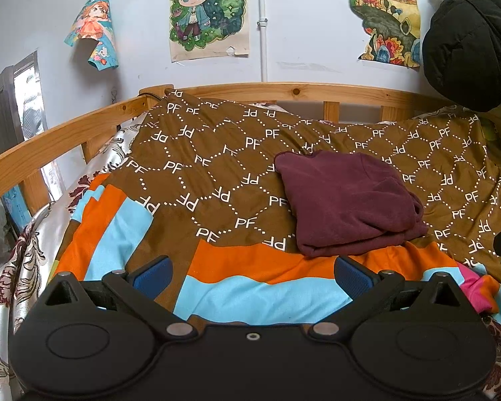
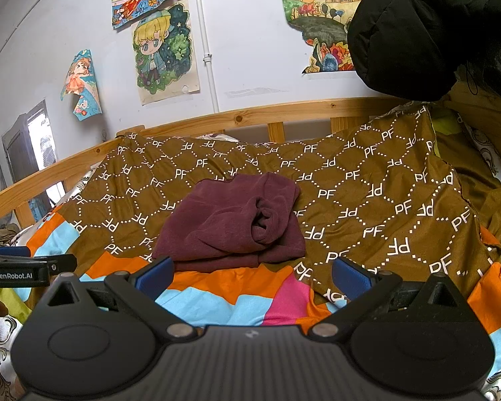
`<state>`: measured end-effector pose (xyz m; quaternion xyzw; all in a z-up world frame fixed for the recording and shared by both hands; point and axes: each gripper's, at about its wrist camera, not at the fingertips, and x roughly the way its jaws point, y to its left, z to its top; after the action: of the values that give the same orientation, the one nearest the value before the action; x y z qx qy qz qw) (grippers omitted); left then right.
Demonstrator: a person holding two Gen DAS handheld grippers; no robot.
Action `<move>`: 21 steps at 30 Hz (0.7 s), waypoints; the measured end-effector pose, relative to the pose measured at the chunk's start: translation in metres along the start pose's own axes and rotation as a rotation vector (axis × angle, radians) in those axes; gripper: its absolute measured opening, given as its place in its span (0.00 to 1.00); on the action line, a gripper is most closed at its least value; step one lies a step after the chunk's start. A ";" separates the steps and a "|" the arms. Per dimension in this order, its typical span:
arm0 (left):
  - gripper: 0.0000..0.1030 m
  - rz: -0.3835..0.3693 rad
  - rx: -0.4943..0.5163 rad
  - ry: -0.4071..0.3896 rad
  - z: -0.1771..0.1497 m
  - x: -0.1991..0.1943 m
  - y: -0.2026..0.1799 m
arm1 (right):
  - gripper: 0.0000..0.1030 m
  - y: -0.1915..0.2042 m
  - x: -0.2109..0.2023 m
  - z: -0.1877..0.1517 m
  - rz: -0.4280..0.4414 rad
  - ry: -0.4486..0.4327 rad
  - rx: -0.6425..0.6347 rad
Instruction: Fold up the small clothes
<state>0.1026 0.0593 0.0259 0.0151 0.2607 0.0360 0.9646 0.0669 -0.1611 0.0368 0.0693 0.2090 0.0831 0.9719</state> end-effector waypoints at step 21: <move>0.99 0.041 0.026 0.013 0.000 0.000 0.001 | 1.00 0.000 0.002 -0.004 -0.003 0.006 0.010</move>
<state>0.1026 0.0607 0.0264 0.0327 0.2672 0.0526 0.9616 0.0667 -0.1602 0.0330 0.0733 0.2124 0.0806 0.9711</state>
